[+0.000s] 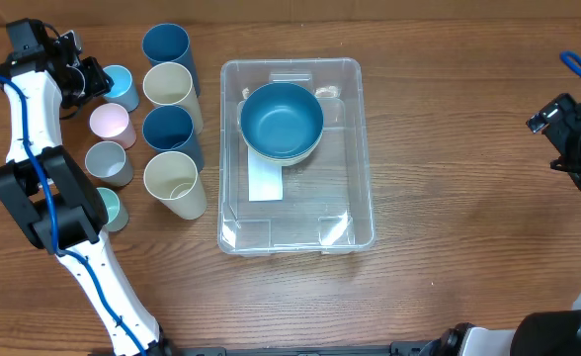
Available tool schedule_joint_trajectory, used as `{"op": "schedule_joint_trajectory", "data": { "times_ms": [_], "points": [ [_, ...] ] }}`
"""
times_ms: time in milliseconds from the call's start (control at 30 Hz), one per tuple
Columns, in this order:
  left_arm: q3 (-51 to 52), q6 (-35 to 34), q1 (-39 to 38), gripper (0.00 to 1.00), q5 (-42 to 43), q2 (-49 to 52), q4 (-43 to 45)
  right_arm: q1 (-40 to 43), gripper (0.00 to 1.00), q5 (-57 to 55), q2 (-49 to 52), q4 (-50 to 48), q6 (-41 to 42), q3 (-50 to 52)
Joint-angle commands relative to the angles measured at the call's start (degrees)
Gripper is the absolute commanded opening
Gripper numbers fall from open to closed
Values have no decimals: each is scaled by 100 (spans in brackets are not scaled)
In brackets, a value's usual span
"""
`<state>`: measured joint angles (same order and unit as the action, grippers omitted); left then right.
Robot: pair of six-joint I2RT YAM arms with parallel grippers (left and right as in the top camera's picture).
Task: Pack container
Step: 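Move left gripper to the light blue cup and grasp it, then carry the light blue cup into the bin beside the bowls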
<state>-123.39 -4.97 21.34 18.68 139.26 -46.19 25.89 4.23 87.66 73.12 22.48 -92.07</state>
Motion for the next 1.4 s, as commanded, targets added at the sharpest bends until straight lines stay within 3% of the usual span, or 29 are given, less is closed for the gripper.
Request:
{"op": "schedule_joint_trajectory", "data": {
  "times_ms": [0,133,367,833,1133,1367],
  "points": [
    [-127,-42,-39,25,22,13,37,17,100,-4,-31,-15,26,-57],
    [-127,-39,-37,22,20,13,33,17,100,-4,-31,-15,26,-57],
    [-127,-44,-35,8,7,13,35,17,100,-2,-31,-15,28,-57],
    [-238,-146,-24,4,-122,-44,-39,17,100,-4,-31,-15,26,-57],
    [-2087,-144,-116,4,-107,-415,-1672,17,100,-4,-31,-15,26,-57],
    [-3016,-120,-562,4,-131,-1405,-2898,17,100,-4,-31,-15,26,-57]
  ]
}}
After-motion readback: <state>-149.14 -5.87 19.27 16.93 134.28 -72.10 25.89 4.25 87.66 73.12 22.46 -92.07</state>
